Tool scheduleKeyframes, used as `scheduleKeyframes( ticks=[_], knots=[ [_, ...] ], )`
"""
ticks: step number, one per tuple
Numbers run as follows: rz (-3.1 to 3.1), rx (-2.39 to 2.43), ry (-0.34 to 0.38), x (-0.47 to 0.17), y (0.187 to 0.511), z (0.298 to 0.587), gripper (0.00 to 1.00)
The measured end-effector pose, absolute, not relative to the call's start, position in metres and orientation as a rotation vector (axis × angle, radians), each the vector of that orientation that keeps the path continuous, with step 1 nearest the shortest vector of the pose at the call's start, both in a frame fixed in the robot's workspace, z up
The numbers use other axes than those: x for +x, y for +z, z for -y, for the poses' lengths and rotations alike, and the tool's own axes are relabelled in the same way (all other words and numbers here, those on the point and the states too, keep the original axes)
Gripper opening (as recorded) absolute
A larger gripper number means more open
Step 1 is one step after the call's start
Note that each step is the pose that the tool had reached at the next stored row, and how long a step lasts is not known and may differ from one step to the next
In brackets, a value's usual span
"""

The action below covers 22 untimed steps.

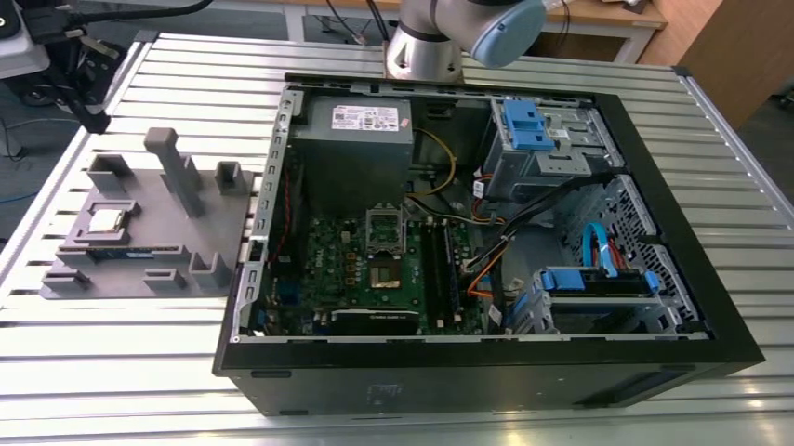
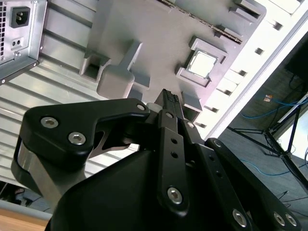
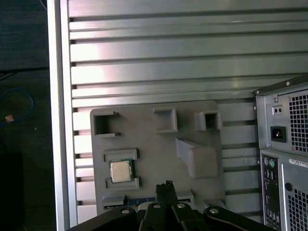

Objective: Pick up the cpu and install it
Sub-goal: 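Pick up the cpu and move it towards the insertion slot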

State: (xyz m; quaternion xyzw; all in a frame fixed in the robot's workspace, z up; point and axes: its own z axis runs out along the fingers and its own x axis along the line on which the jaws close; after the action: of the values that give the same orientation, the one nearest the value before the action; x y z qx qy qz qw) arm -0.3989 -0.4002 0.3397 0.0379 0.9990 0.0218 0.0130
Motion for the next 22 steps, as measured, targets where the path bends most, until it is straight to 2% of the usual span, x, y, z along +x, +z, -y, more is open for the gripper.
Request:
scheduleKeyframes(
  ticks=[22],
  knots=[
    [-3.113,0.118,0.068,-0.41,0.332,0.4,0.11]
  ],
)
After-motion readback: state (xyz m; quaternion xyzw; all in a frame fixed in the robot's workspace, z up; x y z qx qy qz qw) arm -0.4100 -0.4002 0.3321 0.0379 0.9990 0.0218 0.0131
